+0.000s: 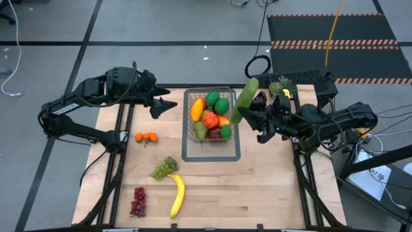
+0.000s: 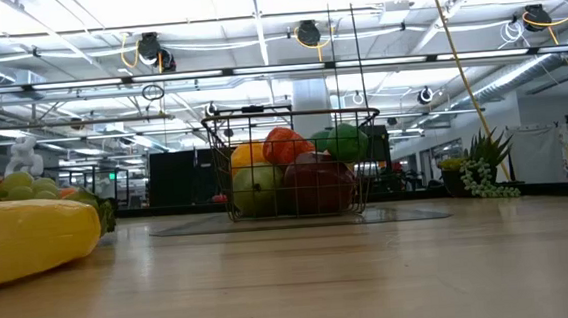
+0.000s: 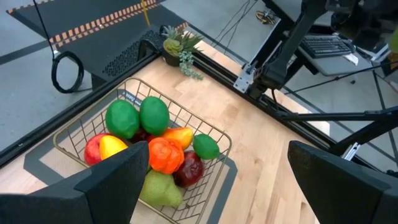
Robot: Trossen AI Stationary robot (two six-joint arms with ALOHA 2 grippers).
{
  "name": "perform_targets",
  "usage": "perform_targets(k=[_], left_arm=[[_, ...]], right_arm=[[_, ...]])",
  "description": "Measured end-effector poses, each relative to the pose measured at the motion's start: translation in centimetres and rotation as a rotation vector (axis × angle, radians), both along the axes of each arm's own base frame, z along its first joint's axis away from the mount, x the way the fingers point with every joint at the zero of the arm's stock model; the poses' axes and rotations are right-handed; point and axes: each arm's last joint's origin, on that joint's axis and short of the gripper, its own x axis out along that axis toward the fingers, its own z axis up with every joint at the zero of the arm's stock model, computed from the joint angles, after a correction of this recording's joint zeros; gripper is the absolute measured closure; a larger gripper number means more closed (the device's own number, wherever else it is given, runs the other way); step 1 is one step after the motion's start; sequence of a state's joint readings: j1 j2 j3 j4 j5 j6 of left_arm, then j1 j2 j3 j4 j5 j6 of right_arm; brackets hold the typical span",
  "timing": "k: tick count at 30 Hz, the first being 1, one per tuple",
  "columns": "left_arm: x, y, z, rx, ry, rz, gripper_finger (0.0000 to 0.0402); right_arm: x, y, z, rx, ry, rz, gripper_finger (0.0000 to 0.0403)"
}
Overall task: Build produce basket
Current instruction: Put the green cucumber into the gold wire basket
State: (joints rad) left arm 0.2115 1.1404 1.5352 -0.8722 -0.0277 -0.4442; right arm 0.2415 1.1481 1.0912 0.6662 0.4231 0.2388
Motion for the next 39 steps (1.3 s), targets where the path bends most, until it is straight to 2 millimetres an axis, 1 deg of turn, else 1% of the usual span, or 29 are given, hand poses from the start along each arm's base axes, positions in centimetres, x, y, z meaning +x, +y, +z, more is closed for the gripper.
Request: perform_targets(k=[5, 10, 14, 18, 23, 29, 35, 39], left_arm=[[0.0, 0.0, 0.0, 0.002, 0.0, 0.007, 0.0021], [0.0, 0.0, 0.0, -0.023, -0.007, 0.022, 0.0021], [0.0, 0.1, 0.0, -0.023, -0.007, 0.042, 0.0021], [0.0, 0.1, 0.0, -0.04, -0.013, 0.056, 0.0021], [-0.1, 0.5, 0.0, -0.073, -0.023, 0.117, 0.0021], [-0.1, 0.5, 0.0, -0.094, -0.03, 0.138, 0.0021], [-0.2, 0.6, 0.0, -0.09, -0.034, 0.183, 0.0021], [-0.2, 0.7, 0.0, -0.085, -0.036, 0.219, 0.0021]], right_arm=[[-0.2, -0.1, 0.2, -0.136, 0.017, -0.074, 0.0257], [-0.5, -0.1, 0.4, -0.376, 0.067, -0.206, 0.0257], [-1.1, -0.3, 0.8, -0.532, 0.09, -0.304, 0.0257], [-1.7, -0.5, 1.2, -0.653, 0.112, -0.38, 0.0257], [-3.0, -0.9, 1.9, -0.822, 0.144, -0.495, 0.0257], [-4.8, -1.4, 2.7, -0.952, 0.205, -0.642, 0.0257], [-5.8, -1.6, 3.0, -1.029, 0.234, -0.677, 0.0257], [-5.9, -1.7, 3.0, -1.052, 0.24, -0.692, 0.0257]])
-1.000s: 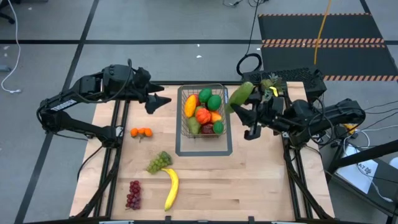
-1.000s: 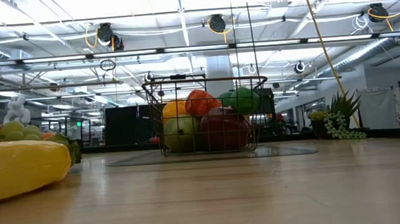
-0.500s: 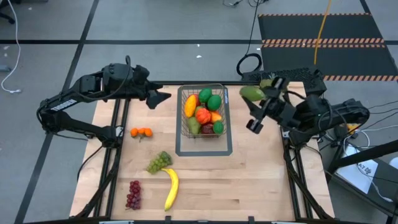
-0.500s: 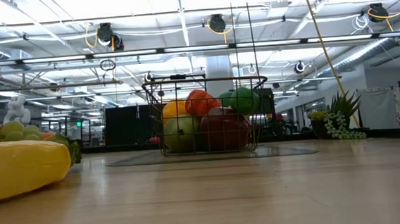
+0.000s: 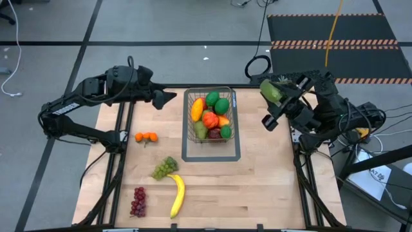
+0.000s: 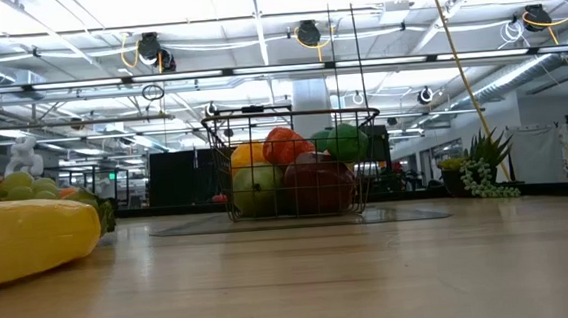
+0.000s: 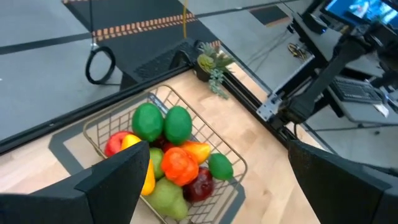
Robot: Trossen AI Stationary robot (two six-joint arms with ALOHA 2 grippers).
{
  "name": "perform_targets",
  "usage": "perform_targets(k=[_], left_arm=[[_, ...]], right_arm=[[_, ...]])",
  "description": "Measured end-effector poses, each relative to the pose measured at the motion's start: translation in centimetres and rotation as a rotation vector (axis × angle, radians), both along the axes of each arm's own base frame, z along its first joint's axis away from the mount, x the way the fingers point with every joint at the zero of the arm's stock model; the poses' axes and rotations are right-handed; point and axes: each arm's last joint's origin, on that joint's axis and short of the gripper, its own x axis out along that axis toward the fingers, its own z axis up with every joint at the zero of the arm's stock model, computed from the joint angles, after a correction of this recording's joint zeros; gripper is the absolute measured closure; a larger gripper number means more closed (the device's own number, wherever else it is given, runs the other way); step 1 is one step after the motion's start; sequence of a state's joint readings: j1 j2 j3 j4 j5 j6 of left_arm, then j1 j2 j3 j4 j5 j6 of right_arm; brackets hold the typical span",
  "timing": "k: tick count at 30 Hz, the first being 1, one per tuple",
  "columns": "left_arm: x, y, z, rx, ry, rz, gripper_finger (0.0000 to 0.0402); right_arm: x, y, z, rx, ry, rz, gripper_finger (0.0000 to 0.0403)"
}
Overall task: Build produce basket
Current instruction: Put the green cucumber into the gold wire basket
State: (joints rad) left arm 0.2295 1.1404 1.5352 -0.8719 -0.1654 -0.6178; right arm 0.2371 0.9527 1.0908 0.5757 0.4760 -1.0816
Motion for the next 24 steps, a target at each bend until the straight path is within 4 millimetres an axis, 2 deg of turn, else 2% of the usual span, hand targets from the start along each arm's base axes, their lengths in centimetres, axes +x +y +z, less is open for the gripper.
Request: perform_targets(k=[24], left_arm=[[-0.09, 0.22, 0.02, 0.021, 0.0, 0.081, 0.0021]], right_arm=[[0.26, 0.07, -0.34, 0.082, 0.01, 0.062, 0.0257]])
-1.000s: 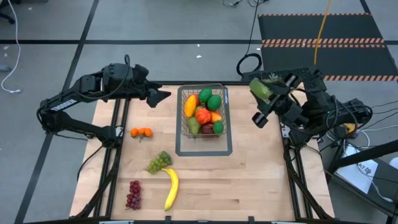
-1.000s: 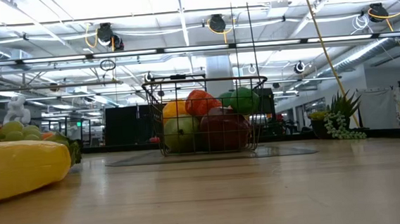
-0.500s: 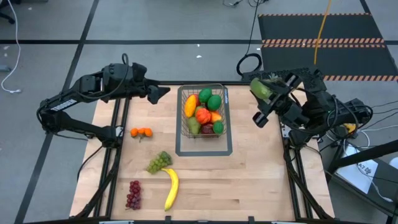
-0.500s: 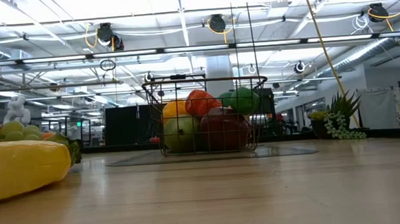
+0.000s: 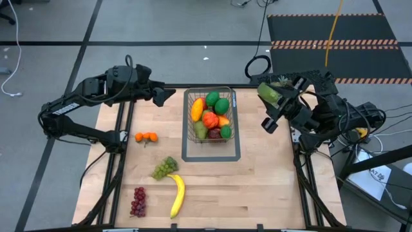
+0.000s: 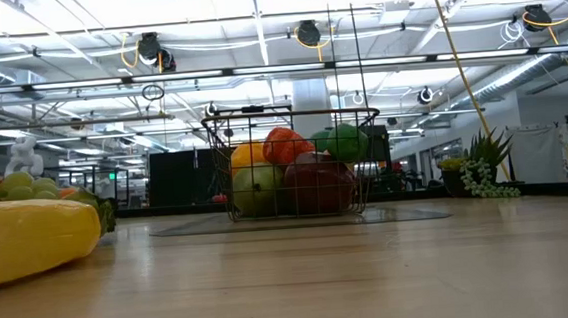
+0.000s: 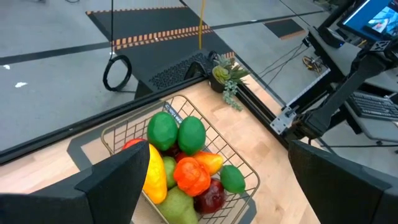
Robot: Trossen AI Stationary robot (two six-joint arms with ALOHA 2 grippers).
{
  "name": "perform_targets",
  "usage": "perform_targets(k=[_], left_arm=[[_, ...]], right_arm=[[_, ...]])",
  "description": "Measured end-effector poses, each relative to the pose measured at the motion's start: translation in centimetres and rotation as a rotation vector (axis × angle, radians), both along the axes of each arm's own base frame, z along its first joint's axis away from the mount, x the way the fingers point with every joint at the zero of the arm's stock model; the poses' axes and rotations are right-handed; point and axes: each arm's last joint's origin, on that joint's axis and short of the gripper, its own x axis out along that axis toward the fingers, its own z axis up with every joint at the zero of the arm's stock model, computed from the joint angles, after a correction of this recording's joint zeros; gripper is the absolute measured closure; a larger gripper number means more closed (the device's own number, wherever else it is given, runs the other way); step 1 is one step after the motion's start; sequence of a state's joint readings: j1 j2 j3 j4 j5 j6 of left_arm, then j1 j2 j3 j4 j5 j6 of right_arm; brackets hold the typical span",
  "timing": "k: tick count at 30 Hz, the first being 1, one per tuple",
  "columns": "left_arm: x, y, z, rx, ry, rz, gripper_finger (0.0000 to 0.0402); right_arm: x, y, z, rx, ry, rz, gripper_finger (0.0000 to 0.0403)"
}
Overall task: Build produce basket
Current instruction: Put the green cucumber into the gold wire basket
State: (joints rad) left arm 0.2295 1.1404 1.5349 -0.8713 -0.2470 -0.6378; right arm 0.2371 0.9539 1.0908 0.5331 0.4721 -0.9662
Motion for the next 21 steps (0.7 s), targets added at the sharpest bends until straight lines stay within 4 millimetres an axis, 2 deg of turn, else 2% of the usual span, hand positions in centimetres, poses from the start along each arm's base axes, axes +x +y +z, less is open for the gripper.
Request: perform_targets(k=[12, 21], left_arm=[[0.0, 0.0, 0.0, -0.012, -0.006, 0.007, 0.0021], [0.0, 0.0, 0.0, -0.012, -0.006, 0.007, 0.0021]], right_arm=[[0.2, 0.1, -0.4, 0.087, 0.012, 0.056, 0.0257], [1.0, 0.2, -0.8, 0.255, -0.017, 0.152, 0.0257]])
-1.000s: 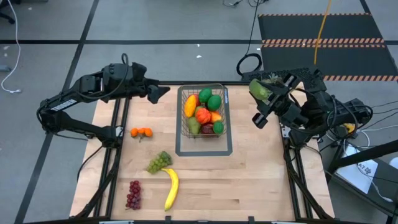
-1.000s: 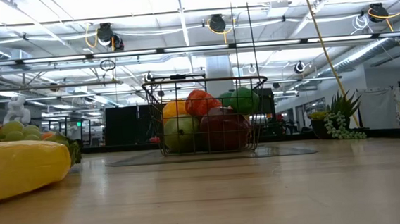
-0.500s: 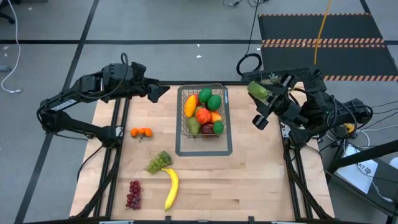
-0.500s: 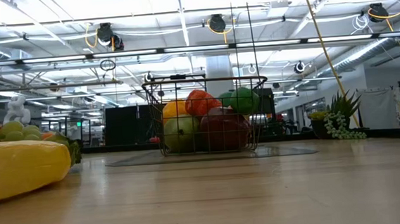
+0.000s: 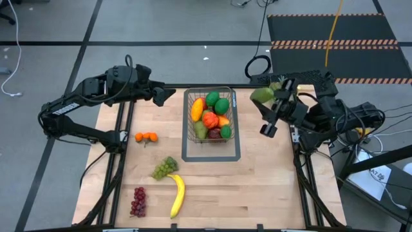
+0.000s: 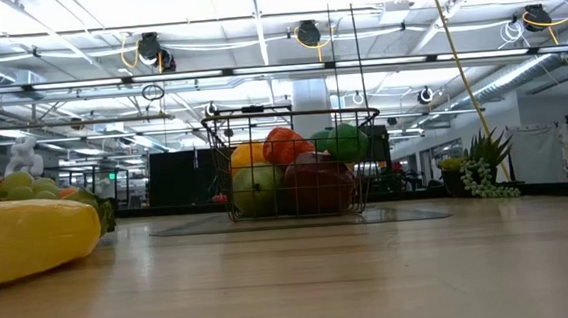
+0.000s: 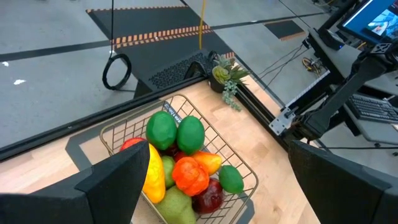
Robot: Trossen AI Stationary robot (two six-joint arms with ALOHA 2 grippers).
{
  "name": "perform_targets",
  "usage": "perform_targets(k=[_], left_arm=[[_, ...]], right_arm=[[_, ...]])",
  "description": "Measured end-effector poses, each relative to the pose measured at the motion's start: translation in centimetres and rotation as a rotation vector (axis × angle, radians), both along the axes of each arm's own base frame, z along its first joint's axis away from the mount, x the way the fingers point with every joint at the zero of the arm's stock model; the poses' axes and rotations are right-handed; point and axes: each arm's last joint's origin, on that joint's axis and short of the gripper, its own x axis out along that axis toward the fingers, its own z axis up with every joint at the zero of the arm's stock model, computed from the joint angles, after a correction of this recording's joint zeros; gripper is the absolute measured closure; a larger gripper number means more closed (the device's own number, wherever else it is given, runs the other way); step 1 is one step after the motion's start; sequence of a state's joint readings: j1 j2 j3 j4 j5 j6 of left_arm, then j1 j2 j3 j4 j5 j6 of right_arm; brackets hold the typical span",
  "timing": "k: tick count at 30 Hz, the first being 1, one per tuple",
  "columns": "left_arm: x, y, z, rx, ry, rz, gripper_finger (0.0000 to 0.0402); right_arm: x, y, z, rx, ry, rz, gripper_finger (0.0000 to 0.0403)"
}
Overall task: Build produce basket
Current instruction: Put the green cucumber into the gold wire basket
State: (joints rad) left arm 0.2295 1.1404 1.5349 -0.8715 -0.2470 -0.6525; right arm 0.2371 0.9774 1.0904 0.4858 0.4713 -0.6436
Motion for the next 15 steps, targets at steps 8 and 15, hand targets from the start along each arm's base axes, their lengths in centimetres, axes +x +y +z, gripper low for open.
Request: perform_targets(k=[8, 15], left_arm=[[0.0, 0.0, -0.01, 0.002, 0.001, -0.001, 0.0021], [0.0, 0.0, -0.01, 0.001, 0.001, -0.001, 0.0021]], right_arm=[[0.19, 0.04, -0.05, 0.196, -0.062, 0.101, 0.0257], [0.19, 0.04, -0.05, 0.354, -0.11, 0.182, 0.0257]])
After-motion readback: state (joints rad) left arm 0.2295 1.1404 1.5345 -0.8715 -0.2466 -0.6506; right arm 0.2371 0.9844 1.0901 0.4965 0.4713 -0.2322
